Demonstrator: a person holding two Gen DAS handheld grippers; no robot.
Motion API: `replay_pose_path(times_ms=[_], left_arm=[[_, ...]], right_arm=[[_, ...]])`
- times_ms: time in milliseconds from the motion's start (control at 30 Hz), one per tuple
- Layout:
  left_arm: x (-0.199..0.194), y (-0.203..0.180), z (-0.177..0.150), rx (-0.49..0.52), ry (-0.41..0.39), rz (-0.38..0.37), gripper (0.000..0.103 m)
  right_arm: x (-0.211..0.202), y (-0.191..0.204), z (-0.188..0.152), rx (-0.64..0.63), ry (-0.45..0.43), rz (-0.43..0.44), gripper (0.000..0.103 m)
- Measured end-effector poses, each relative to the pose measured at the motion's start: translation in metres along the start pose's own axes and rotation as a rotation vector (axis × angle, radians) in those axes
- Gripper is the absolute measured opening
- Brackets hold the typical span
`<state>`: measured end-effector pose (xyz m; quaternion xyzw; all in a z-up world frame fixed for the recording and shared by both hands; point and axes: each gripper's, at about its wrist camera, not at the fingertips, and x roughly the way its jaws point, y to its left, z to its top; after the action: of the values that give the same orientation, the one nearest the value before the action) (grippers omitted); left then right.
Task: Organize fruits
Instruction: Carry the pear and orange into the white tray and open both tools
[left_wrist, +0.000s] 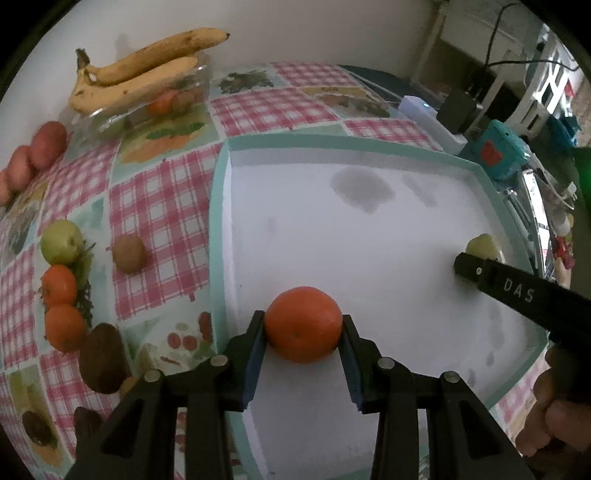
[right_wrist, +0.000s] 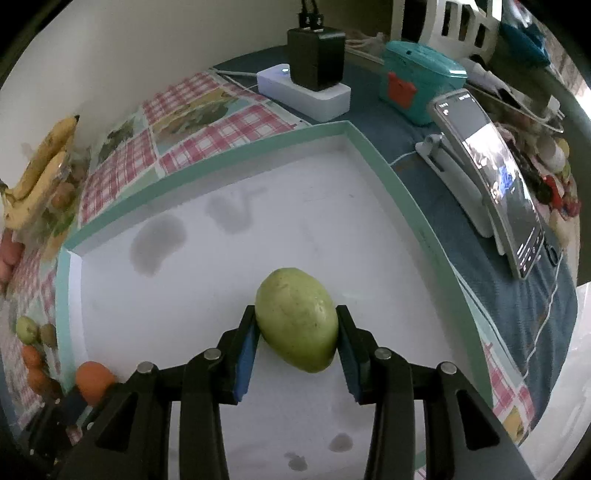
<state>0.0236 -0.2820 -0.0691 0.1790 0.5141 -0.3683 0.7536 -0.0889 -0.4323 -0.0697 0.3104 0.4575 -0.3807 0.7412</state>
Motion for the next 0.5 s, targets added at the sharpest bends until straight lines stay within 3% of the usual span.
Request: replay_pose_path(times_ms=[267, 433, 500], left_arm=[[-0.004, 0.002, -0.002, -0.022, -0.014, -0.012, 0.042], [-0.009, 0.002, -0.005, -0.035, -0.017, -0.061, 0.055], [-0.013, -0.003, -0.007, -0.006, -0.029, -0.048, 0.058]], right_arm=[[0.001, 0.004, 0.000, -0.034, -0.002, -0.031, 0.043], [0.002, 0.003, 0.001, -0.042, 0.002, -0.032, 0.043], [0.002, 0.003, 0.001, -0.043, 0.009, -0.032, 0.045]])
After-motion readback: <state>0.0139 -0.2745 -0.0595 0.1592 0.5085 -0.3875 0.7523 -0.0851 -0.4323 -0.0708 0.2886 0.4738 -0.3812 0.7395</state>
